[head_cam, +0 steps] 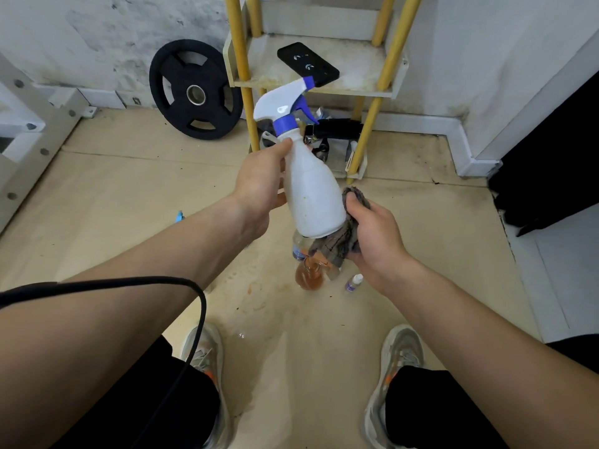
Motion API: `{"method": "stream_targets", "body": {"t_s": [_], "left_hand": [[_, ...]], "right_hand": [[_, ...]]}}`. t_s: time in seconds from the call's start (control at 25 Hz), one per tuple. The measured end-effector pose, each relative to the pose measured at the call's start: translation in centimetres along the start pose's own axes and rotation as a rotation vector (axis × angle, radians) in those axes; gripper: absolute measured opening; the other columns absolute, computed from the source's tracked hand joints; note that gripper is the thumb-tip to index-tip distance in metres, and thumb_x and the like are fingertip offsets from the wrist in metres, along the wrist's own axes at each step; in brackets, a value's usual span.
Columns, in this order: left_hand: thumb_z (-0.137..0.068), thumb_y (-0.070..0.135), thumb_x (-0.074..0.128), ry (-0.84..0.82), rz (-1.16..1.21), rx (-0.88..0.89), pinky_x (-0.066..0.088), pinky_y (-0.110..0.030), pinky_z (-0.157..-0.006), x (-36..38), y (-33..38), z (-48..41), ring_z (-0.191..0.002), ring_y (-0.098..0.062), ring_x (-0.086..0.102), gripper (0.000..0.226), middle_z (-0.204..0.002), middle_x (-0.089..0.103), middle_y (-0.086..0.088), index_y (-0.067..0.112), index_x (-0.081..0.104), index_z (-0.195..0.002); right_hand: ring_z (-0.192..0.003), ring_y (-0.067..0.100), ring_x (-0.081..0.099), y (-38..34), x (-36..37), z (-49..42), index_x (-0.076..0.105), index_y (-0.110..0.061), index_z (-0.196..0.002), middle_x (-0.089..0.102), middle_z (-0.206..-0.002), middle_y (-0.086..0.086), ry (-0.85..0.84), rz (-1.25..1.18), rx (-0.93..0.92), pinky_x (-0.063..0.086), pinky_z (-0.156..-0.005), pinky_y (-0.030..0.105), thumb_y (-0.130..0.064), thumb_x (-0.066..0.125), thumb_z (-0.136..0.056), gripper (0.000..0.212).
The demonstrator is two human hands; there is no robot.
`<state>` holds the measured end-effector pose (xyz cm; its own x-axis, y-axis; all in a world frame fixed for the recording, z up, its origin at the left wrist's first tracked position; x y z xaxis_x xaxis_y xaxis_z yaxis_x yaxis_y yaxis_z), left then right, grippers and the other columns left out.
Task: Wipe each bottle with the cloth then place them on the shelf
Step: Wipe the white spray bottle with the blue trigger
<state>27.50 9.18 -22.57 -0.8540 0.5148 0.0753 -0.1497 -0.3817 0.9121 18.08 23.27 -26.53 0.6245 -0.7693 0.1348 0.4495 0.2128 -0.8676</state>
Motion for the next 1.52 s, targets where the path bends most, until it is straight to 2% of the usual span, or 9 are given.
{"method": "stream_targets", "body": {"t_s": [0.16,0.32,0.48,0.64,0.76,0.96,1.12,1.32,1.52], "left_hand": [[-0.101,0.027,0.055,-0.224,-0.133,0.096,0.054,-0.034,-0.082,-0.4,1.3,-0.8,-0.085,-0.011,0.065,0.017,-0.093,0.070,0.010,0.024,0.070,-0.108],[-0.103,0.029,0.051,-0.448,-0.125,0.190,0.049,-0.034,-0.094,-0.4,2.0,-0.9,-0.102,-0.015,0.060,0.026,-0.110,0.067,0.006,0.025,0.064,-0.125],[-0.104,0.022,0.047,-0.532,-0.055,0.197,0.053,-0.036,-0.093,-0.2,1.8,-0.9,-0.115,-0.021,0.062,0.038,-0.129,0.065,-0.006,0.005,0.054,-0.137],[-0.106,0.022,0.046,-0.394,-0.077,0.197,0.055,-0.038,-0.084,-0.4,1.7,-1.0,-0.105,-0.019,0.068,0.031,-0.118,0.071,-0.003,0.005,0.060,-0.128],[-0.105,0.024,0.048,-0.259,-0.041,0.174,0.058,-0.041,-0.085,-0.6,1.6,-1.1,-0.102,-0.022,0.070,0.028,-0.112,0.074,-0.003,0.008,0.066,-0.120],[-0.104,0.026,0.053,-0.079,0.022,0.049,0.056,-0.036,-0.068,-0.5,0.4,-1.0,-0.089,-0.024,0.070,0.024,-0.101,0.074,-0.005,0.010,0.067,-0.114],[-0.103,0.019,0.054,-0.157,-0.056,0.113,0.058,-0.033,-0.063,0.8,-0.2,0.0,-0.079,-0.015,0.070,0.016,-0.093,0.072,-0.003,0.010,0.064,-0.111],[-0.100,0.016,0.059,-0.093,-0.102,0.141,0.059,-0.045,-0.088,1.3,-0.8,0.2,-0.098,-0.023,0.072,0.025,-0.110,0.073,-0.011,0.005,0.061,-0.122],[-0.102,0.024,0.056,0.049,-0.013,0.091,0.057,-0.030,-0.059,-1.1,0.5,-1.1,-0.078,-0.014,0.071,0.016,-0.092,0.072,0.000,0.011,0.062,-0.109]], "right_hand": [[-0.084,0.029,0.074,-0.7,-0.4,0.1,0.070,-0.008,-0.101,0.077,-0.098,0.009,0.052,-0.147,0.088,0.062,-0.072,0.049,-0.026,0.052,-0.104,0.025],[-0.061,0.031,0.070,-1.0,0.0,0.7,0.072,-0.011,-0.101,0.074,-0.087,0.014,-0.092,-0.092,0.202,0.055,-0.047,0.032,-0.032,0.046,-0.101,0.033],[-0.079,0.026,0.074,-0.7,0.3,0.7,0.073,-0.011,-0.106,0.076,-0.097,0.008,-0.091,-0.091,0.187,0.060,-0.060,0.035,-0.029,0.047,-0.103,0.032],[-0.093,0.019,0.070,-1.8,0.0,-0.1,0.071,-0.016,-0.108,0.073,-0.103,0.001,-0.027,0.168,-0.190,0.057,-0.081,0.038,-0.026,0.049,-0.102,0.026],[-0.126,0.010,0.054,-2.4,1.0,1.4,0.054,-0.021,-0.142,0.059,-0.136,-0.007,-0.051,0.571,-0.556,0.042,-0.107,0.030,-0.029,0.046,-0.102,0.042],[-0.131,0.038,0.043,-1.7,3.3,4.1,0.039,-0.001,-0.150,0.042,-0.151,0.020,0.103,1.229,-1.087,0.036,-0.113,0.043,-0.025,0.040,-0.101,0.055],[-0.130,0.035,0.045,-3.2,3.2,2.7,0.039,-0.003,-0.150,0.045,-0.149,0.016,0.058,1.171,-0.938,0.039,-0.110,0.043,-0.026,0.044,-0.103,0.052],[-0.135,0.020,0.044,-4.3,1.7,0.3,0.036,-0.014,-0.154,0.050,-0.147,0.005,-0.037,0.909,-0.637,0.034,-0.103,0.025,-0.029,0.044,-0.106,0.051],[-0.138,0.036,0.038,-0.8,3.0,2.5,0.028,-0.005,-0.155,0.035,-0.156,0.018,0.035,1.331,-0.904,0.039,-0.112,0.043,-0.025,0.045,-0.102,0.059]]}}
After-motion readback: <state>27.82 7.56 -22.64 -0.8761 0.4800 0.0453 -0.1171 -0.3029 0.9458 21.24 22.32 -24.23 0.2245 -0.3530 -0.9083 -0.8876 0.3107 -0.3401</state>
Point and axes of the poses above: each hand's wrist, its own z-axis away from the middle knuckle, its own x-axis out of the palm, y = z × x, the point moved 5 cm from there along -z, towards the middle knuckle
